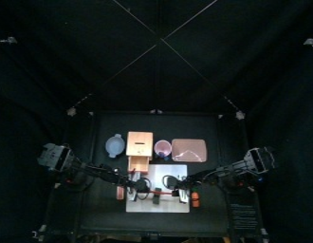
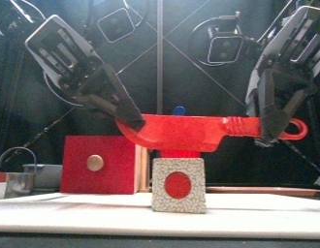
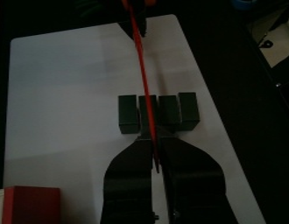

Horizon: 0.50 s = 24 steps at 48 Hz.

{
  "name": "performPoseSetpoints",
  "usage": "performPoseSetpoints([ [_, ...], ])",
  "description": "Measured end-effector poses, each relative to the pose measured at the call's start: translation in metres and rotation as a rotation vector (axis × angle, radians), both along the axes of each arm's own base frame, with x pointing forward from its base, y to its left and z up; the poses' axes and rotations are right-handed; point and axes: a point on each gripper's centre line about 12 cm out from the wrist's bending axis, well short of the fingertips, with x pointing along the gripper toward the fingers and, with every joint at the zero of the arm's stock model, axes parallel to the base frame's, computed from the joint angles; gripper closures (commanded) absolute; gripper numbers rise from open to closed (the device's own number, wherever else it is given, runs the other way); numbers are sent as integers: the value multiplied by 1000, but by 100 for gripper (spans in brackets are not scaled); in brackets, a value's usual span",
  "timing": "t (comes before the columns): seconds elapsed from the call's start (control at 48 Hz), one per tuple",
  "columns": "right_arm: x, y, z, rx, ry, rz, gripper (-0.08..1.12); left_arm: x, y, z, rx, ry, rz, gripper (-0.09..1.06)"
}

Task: Place sushi on board then cut the sushi with the knife then place the pieces on the plate
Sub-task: Cut the sushi into 4 pieces

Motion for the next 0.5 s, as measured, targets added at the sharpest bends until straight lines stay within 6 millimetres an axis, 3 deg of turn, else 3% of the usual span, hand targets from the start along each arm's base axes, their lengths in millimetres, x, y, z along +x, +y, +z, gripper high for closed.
performPoseSetpoints([
  [0.5,0,-9,-3,-30,19,10,74,4,9,-6,16,13,15,62],
])
